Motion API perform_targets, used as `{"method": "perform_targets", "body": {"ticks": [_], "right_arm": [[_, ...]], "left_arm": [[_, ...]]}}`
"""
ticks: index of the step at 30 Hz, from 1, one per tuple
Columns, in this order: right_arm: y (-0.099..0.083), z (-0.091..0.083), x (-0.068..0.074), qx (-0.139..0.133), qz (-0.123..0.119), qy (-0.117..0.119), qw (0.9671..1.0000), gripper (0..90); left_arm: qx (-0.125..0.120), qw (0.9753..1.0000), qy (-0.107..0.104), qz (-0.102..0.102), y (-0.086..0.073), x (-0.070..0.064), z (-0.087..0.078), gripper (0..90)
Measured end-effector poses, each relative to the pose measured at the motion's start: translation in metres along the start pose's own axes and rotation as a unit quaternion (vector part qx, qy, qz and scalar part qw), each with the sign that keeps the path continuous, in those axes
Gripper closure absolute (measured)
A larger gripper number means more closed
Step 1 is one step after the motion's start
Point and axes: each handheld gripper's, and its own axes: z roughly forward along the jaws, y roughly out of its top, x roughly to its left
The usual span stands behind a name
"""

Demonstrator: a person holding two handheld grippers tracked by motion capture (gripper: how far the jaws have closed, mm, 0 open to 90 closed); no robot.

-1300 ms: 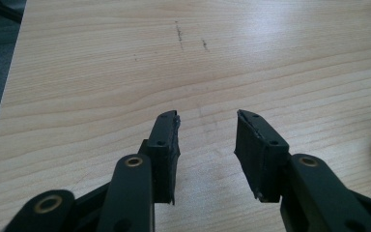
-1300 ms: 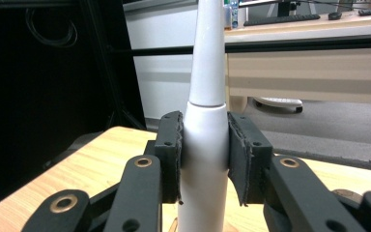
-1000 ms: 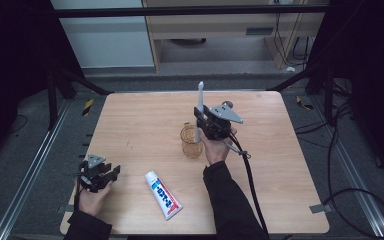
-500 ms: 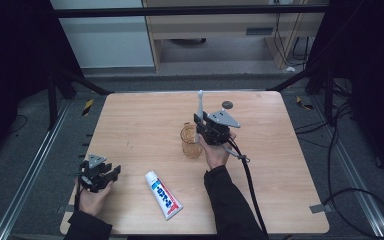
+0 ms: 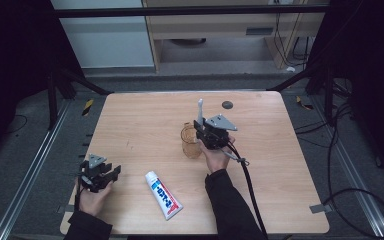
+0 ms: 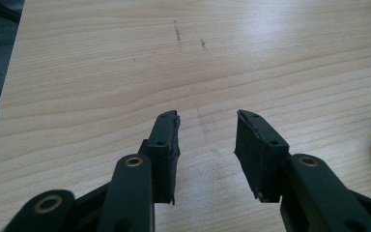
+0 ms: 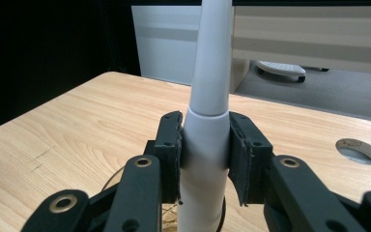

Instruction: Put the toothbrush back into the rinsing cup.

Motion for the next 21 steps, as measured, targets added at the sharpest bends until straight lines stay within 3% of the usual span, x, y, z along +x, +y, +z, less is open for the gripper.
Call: {"method": "perform_targets", "body": {"ticks": [21], "right_arm": [[-0.0067,0.0022,0.0012,0.030,-0.015,0.008,0.9994,67.3]], "left_arm": [[0.001,1.0000,-0.001,0.001,-0.0001,-0.0005,0.0003,59.0]]}}
